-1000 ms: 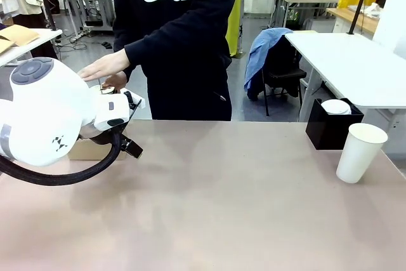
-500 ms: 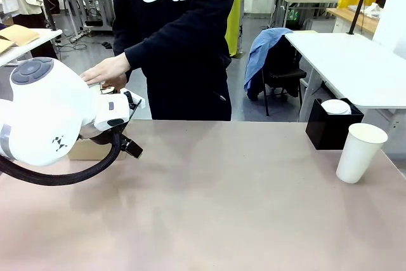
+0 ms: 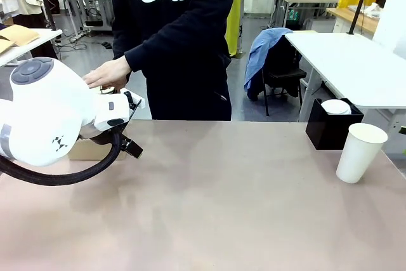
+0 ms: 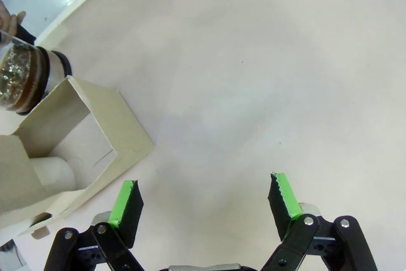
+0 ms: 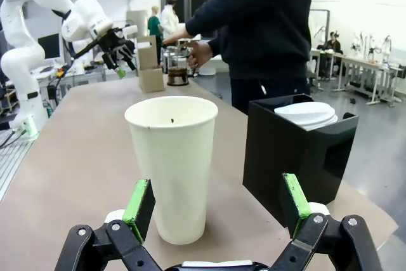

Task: Pour a drink into a cup and package it in a carrier.
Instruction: Pick up the 600 ml Paper Cup and place it in the middle top area of the table.

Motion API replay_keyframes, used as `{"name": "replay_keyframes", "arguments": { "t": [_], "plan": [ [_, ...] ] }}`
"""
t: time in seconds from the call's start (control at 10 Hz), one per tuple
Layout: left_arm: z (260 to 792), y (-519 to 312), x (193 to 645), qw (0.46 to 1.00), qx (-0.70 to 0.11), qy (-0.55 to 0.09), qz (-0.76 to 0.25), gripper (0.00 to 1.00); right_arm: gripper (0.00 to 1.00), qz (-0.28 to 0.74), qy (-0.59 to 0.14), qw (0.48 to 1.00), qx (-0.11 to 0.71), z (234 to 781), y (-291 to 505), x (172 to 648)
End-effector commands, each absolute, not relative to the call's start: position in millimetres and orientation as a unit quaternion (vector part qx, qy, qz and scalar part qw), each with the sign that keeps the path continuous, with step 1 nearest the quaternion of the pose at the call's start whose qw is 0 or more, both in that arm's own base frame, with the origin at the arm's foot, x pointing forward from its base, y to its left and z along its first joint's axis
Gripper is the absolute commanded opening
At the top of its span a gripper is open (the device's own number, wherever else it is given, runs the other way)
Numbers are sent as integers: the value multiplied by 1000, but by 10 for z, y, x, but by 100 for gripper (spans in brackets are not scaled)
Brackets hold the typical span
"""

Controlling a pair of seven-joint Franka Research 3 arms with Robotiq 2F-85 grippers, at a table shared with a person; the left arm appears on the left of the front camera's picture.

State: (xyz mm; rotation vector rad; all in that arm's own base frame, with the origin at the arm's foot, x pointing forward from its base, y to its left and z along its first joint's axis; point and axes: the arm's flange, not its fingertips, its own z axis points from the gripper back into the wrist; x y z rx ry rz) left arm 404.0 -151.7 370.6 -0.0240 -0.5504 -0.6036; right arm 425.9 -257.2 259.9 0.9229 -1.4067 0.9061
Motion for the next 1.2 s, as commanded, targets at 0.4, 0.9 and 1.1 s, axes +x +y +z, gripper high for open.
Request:
{"name": "replay_keyframes", "arguments": {
  "t": [0.4,0.9,1.1],
  "plan": [
    [3704,-1515,4038,918,-12,-267,-294,100,100,378,-566,594,428,2426,-2146,4470],
    [3704,-1515,4038,918,-12,-267,-294,100,100,396,-537,582,465,2342,-1878,4443],
    [3704,-1515,4038,918,-12,-267,-294,100,100,412,-522,576,475,2329,-1796,4430]
  ]
}}
